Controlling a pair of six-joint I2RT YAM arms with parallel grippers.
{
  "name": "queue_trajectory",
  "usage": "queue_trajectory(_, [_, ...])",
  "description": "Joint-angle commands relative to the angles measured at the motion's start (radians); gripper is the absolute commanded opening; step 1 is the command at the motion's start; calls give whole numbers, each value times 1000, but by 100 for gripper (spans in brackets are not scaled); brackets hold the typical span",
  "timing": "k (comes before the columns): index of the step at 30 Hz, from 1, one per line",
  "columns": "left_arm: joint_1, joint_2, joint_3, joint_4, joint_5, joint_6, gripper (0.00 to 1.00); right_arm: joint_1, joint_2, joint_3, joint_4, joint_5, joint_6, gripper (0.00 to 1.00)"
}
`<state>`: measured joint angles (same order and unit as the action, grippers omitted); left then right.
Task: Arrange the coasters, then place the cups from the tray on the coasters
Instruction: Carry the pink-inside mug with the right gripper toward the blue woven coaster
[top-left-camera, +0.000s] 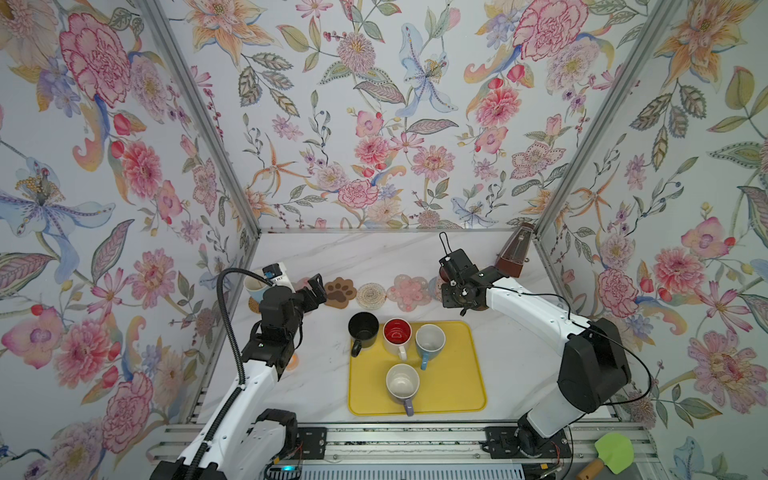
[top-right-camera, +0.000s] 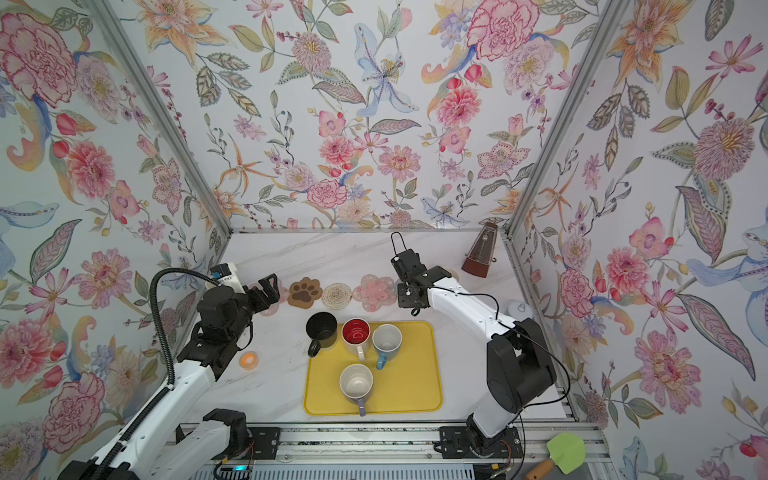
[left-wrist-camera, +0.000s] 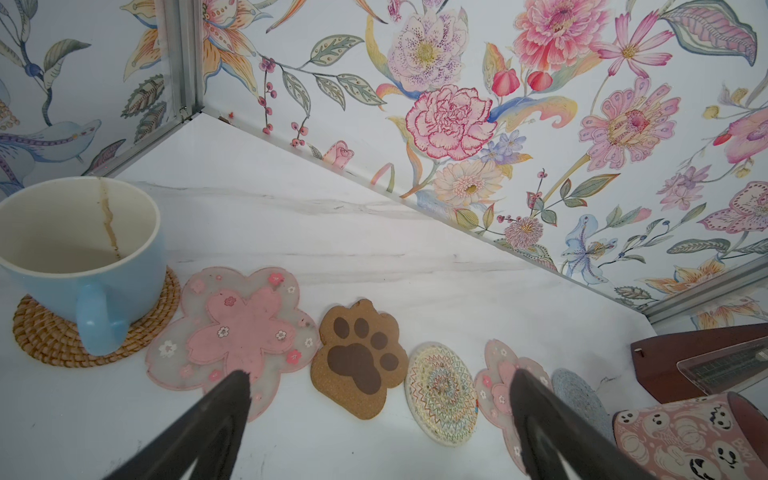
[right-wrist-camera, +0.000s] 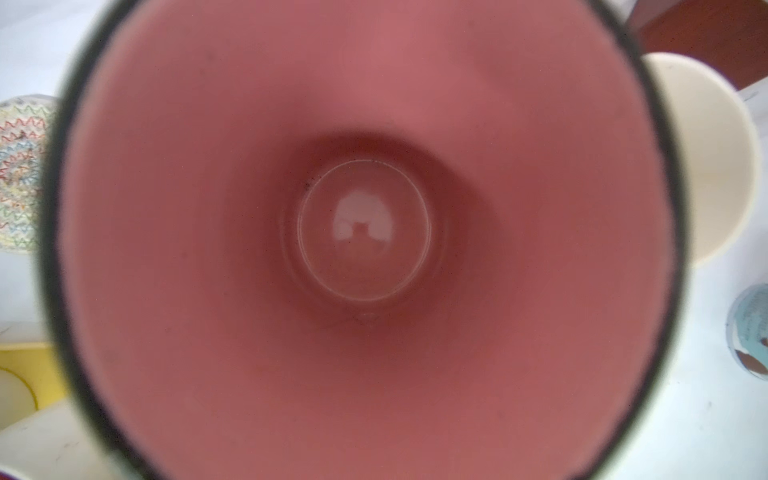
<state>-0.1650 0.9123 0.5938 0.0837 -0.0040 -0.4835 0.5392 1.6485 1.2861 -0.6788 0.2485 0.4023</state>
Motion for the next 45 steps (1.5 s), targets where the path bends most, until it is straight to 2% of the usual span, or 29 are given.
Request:
queue_trajectory(1, [-1, 1, -11, 16, 10, -20, 99, -27, 10, 61, 99, 3, -37, 4])
queue_trajectory(22, [-2, 28, 29, -9, 1, 1, 99, -63, 148, 115, 197, 1, -63, 4])
queue_trajectory(45, [-1, 51, 49, -21, 0, -10, 99, -82, 202, 135, 228, -19, -75, 4])
